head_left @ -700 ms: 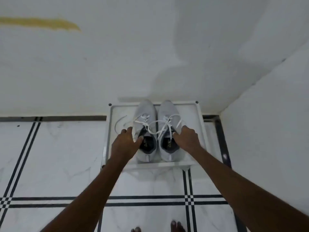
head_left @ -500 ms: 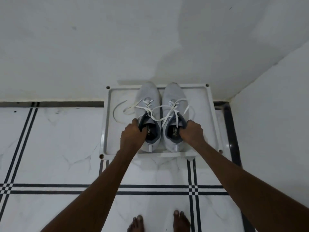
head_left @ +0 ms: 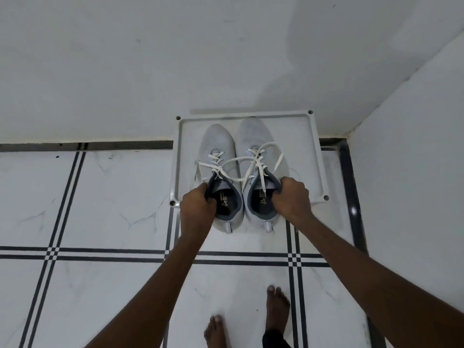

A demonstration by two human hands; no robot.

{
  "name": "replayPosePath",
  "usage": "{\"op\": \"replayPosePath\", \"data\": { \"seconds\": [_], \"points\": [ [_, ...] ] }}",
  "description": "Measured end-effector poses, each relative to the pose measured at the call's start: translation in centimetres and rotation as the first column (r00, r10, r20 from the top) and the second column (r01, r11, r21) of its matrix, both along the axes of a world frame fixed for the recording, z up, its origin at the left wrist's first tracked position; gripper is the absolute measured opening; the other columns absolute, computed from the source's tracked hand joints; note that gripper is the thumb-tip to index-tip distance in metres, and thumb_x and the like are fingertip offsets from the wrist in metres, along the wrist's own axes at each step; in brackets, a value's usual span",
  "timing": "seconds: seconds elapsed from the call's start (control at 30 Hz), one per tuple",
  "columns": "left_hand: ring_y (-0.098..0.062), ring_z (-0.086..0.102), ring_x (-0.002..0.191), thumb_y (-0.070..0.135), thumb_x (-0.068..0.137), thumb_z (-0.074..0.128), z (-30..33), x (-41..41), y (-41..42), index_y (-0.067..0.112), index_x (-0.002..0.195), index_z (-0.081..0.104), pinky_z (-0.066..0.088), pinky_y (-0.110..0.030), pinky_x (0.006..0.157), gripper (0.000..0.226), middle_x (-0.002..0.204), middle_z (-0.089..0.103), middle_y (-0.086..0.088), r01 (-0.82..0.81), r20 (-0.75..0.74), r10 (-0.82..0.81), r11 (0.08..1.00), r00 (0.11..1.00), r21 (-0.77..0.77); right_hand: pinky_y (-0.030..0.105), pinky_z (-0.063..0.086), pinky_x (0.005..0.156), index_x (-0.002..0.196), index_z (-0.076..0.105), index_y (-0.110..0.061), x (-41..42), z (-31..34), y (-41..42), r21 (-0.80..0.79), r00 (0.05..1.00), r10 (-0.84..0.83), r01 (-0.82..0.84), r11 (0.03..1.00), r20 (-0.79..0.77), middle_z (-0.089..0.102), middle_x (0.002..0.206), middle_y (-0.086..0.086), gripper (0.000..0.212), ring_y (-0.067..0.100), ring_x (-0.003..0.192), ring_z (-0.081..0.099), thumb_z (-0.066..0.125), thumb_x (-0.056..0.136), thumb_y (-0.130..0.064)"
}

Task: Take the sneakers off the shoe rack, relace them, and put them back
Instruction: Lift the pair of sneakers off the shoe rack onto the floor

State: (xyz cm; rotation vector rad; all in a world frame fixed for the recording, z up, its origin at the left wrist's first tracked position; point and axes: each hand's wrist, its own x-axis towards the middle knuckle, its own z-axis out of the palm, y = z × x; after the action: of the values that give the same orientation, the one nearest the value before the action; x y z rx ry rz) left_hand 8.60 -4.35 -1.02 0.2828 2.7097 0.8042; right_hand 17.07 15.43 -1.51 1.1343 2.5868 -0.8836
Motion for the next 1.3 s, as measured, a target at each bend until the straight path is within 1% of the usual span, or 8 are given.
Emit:
{"op": "replayPosePath", "data": {
  "seconds": [0.17,0.43,0.63,0.8,0.9,1.17,1.23,1.3],
  "points": [
    [-0.027,0.056,0.065,0.005,0.079,0.055,1.3,6.1,-4.3,0.011,0.098,0.068,0.038,-0.03,0.057,0.024,0.073,0.066,-0.01,0.018,-0.033,-0.018,1.0,0.999,0.008,0.031,0.036,0.063,0.079,0.049,-0.009,6.9,1.9,-4.2,-0.005,0.999,-0.023,0.023,1.0,-0.039,0.053,0.072,0.006,0.009,0.029,0.068,0.049,0.054,0.086,-0.011],
    [-0.022,0.056,0.07,0.005,0.083,0.051,-4.7,16.5,-11.5,0.013,0.122,0.065,0.04,-0.028,0.061,0.042,0.079,0.064,-0.008,0.094,0.039,-0.095,0.995,0.995,0.023,0.03,0.036,0.062,0.082,0.057,-0.003,18.7,-3.3,-12.3,-0.013,0.983,-0.181,0.181,0.983,0.017,0.055,0.072,0.007,0.009,0.03,0.067,0.051,0.054,0.086,-0.01],
    [-0.02,0.055,0.076,0.005,0.086,0.05,-16.7,20.5,-14.2,0.014,0.128,0.061,0.041,-0.026,0.066,0.044,0.089,0.067,-0.008,0.064,0.08,-0.062,0.998,0.995,-0.018,0.031,0.037,0.068,0.094,0.064,0.0,22.3,-15.8,-15.0,-0.043,0.96,-0.261,0.266,0.963,0.101,0.068,0.088,0.016,0.021,0.037,0.085,0.063,0.054,0.091,-0.019],
    [-0.024,0.063,0.085,0.005,0.087,0.049,-29.2,21.1,-13.9,0.013,0.127,0.062,0.051,-0.03,0.074,0.043,0.097,0.07,-0.008,0.058,0.131,-0.053,0.998,0.99,-0.038,0.032,0.04,0.068,0.097,0.065,0.001,22.8,-28.8,-15.2,-0.077,0.944,-0.292,0.306,0.949,0.151,0.069,0.093,0.019,0.023,0.039,0.09,0.065,0.056,0.089,-0.018],
    [-0.026,0.061,0.082,0.004,0.084,0.049,-35.6,20.7,-13.5,0.011,0.122,0.063,0.045,-0.027,0.07,0.041,0.093,0.069,-0.011,0.086,0.152,-0.074,0.994,0.986,-0.071,0.033,0.043,0.069,0.099,0.066,0.001,22.3,-35.4,-15.4,-0.093,0.936,-0.31,0.328,0.94,0.165,0.069,0.097,0.021,0.024,0.04,0.092,0.066,0.058,0.089,-0.019],
    [-0.03,0.064,0.088,0.007,0.087,0.05,-43.9,19.6,-13.6,0.014,0.132,0.056,0.052,-0.036,0.076,0.047,0.099,0.065,-0.012,0.124,0.115,-0.114,0.989,0.987,-0.08,0.039,0.046,0.077,0.104,0.062,0.002,21.5,-42.9,-16.7,-0.053,0.876,-0.448,0.463,0.884,0.179,0.068,0.105,0.023,0.026,0.043,0.101,0.062,0.059,0.091,-0.02],
    [-0.028,0.063,0.087,0.009,0.087,0.051,-44.4,19.6,-14.0,0.015,0.13,0.057,0.053,-0.035,0.075,0.044,0.1,0.064,-0.011,0.131,0.106,-0.123,0.989,0.987,-0.074,0.045,0.047,0.086,0.116,0.058,0.002,21.0,-42.7,-17.6,0.025,0.868,-0.484,0.484,0.875,0.109,0.064,0.113,0.024,0.034,0.043,0.107,0.059,0.06,0.088,-0.015],
    [-0.025,0.063,0.085,0.01,0.086,0.05,-44.7,19.7,-15.0,0.015,0.127,0.058,0.053,-0.033,0.073,0.042,0.1,0.063,-0.009,0.127,0.091,-0.121,0.989,0.989,-0.07,0.048,0.044,0.094,0.131,0.047,0.0,20.1,-41.8,-19.0,0.198,0.881,-0.454,0.473,0.859,-0.134,0.056,0.124,0.023,0.053,0.04,0.114,0.051,0.059,0.08,-0.004]
  ]
}}
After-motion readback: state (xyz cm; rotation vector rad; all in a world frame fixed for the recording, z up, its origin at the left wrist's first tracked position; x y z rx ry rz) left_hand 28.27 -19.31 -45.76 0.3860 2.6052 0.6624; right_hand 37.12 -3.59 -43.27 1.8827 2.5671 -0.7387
